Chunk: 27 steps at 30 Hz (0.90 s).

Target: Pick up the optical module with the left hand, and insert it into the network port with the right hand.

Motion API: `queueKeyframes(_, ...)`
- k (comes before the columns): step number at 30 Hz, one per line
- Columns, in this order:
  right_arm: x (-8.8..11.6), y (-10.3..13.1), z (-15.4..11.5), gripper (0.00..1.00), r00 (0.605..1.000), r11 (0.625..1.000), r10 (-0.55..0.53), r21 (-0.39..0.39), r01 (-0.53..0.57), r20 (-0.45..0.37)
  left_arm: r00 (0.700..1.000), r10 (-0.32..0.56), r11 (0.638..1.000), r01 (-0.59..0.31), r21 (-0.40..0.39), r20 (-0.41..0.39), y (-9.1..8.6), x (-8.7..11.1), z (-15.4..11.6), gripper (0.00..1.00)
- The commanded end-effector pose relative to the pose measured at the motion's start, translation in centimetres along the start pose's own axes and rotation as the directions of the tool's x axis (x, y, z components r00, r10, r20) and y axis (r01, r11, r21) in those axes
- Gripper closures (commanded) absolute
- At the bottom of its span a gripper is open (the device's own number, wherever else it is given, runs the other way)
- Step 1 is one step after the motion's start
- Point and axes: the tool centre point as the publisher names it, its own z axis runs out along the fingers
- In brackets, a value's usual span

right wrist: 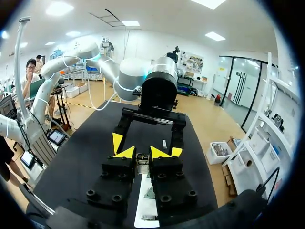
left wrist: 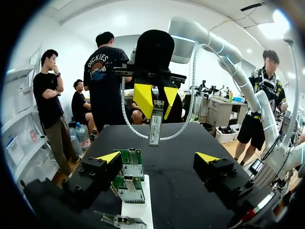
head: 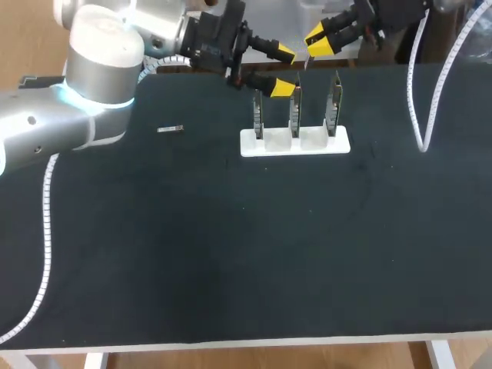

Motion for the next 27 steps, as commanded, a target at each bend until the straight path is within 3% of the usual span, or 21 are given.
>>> queueKeyframes(1,0.0,0.1,0.0,1.00,1.000,1.000,0.000,0.003,0.000,0.000,0.999,0.003,0.997,-0.006,-0.072,-0.038,-0.9,-0.5,-0.5,0.00)
queueKeyframes(11,0.0,0.1,0.0,1.00,1.000,1.000,0.000,0.003,0.000,0.000,0.984,0.011,0.998,-0.023,-0.066,-0.179,0.8,-1.7,-0.3,0.00)
queueKeyframes(27,0.0,0.1,0.0,1.00,1.000,1.000,0.000,0.003,0.000,0.000,0.970,-0.019,0.998,0.003,-0.065,-0.242,0.3,-0.8,-1.1,0.00)
